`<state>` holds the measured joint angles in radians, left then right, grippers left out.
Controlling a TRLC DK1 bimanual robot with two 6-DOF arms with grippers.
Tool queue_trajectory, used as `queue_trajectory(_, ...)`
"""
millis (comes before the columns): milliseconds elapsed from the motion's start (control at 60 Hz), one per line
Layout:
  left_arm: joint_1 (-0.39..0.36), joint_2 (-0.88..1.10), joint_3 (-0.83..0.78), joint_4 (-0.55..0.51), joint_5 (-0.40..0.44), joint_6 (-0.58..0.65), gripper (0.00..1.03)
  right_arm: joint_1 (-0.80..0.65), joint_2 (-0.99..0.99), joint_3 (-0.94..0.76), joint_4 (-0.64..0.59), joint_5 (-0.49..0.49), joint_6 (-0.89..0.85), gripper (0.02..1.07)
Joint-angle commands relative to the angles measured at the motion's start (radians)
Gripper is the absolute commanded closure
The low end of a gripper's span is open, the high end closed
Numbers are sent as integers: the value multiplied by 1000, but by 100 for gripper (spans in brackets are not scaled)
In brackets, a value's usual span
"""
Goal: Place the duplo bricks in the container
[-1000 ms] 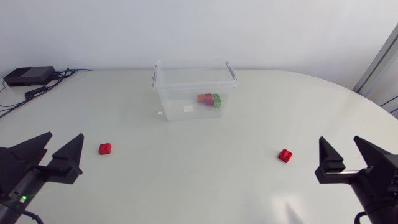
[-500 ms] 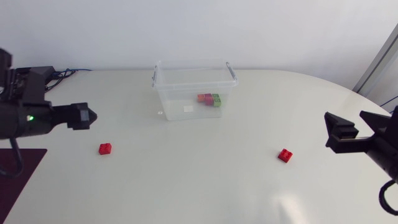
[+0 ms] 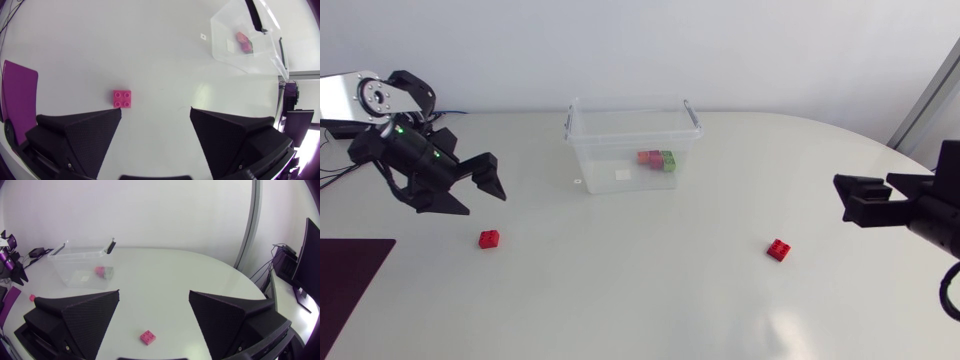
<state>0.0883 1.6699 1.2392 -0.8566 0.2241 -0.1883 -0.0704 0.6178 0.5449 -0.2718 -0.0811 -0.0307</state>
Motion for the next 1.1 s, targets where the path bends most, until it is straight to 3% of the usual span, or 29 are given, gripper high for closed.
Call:
queue_trajectory(0, -10, 74, 29, 18, -39, -31, 5, -28, 26, 21, -18, -25, 45, 6)
queue_trajectory(200, -35, 189, 40, 36, -198, -37, 11, -40, 115, 46, -44, -34, 75, 6)
queue_trajectory(567, -41, 287, 62, 36, -246, -92, 12, -52, 246, 56, -20, -39, 77, 7)
queue_trajectory(700, -41, 315, 46, 48, -255, -117, 23, -58, 295, 55, -6, -37, 72, 7)
queue_trajectory(783, -42, 315, 31, 62, -276, -128, 45, -58, 310, 50, 13, -36, 72, 7)
queue_trajectory(883, -44, 314, 14, 80, -279, -129, 56, -58, 333, 49, 23, -36, 72, 7)
queue_trajectory(1083, -50, 318, -15, 97, -285, -125, 62, -58, 392, 50, 39, -36, 63, 7)
